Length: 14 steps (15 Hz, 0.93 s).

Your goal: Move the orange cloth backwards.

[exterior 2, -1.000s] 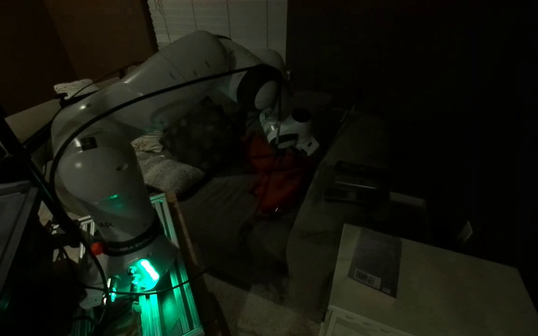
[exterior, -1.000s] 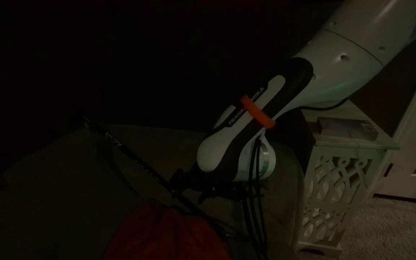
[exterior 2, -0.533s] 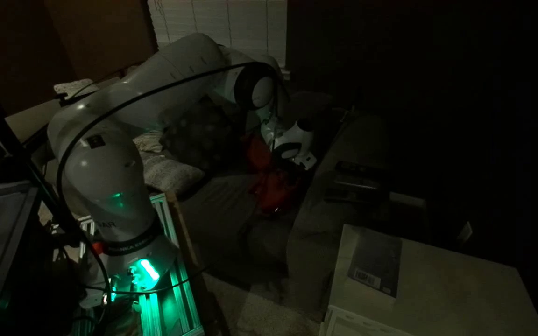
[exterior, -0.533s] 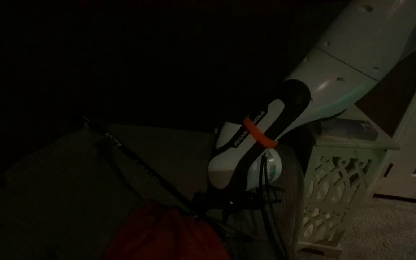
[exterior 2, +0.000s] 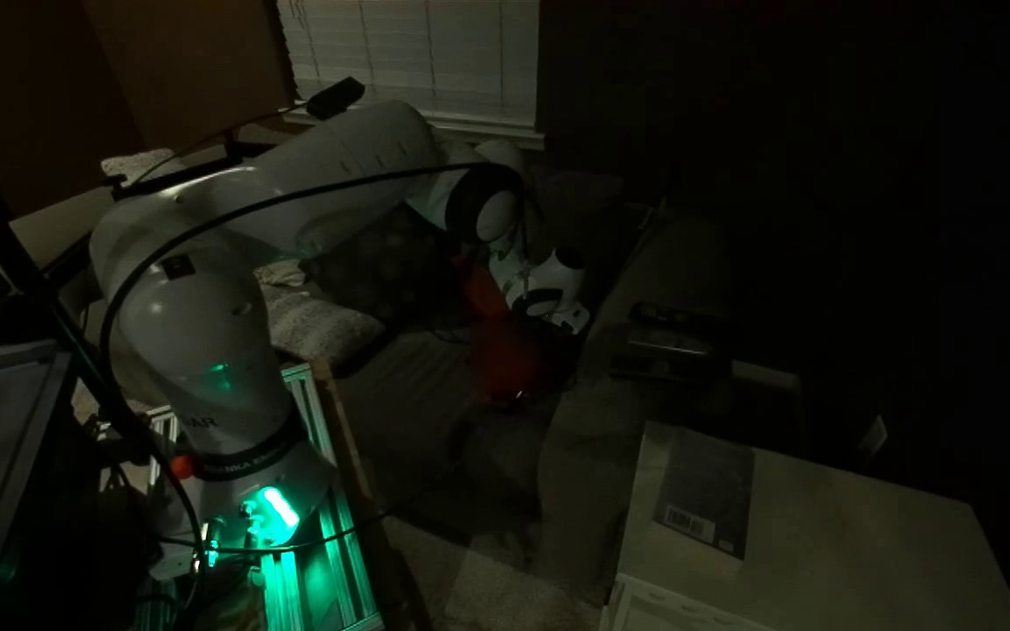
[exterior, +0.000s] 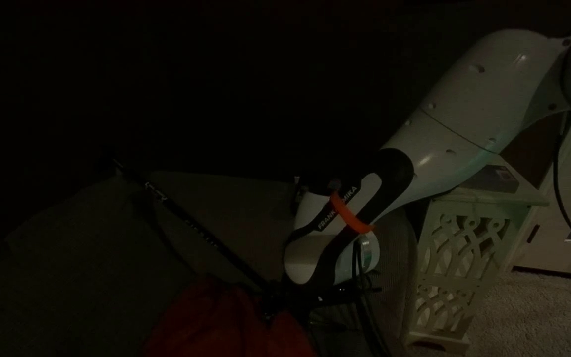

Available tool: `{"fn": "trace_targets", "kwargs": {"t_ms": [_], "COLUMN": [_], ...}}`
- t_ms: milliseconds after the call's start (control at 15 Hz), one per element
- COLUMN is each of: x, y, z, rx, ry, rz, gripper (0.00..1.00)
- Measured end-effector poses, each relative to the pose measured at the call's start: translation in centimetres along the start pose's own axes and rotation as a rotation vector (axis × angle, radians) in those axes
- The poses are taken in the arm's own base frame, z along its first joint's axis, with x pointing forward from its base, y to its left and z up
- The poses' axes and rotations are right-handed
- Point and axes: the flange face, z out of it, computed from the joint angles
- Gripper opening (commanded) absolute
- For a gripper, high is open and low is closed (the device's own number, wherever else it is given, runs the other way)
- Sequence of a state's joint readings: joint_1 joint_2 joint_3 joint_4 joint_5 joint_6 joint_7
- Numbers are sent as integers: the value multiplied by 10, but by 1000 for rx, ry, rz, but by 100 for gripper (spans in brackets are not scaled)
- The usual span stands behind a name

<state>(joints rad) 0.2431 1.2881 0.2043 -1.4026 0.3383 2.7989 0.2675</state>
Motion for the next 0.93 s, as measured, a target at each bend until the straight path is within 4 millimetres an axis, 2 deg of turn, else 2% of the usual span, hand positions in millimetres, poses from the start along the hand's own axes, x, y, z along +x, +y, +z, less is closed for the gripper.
{"fn": "trace_targets", "kwargs": {"t_ms": [400, 467, 600, 933], "x": [26, 28, 31, 41], "y": [17, 17, 12, 8], "z": [12, 14, 19, 28], "rx": [-42, -37, -5, 58], "ry": [80, 82, 84, 67], "rz": [-10, -12, -11, 7], "gripper": [98, 74, 72, 37]}}
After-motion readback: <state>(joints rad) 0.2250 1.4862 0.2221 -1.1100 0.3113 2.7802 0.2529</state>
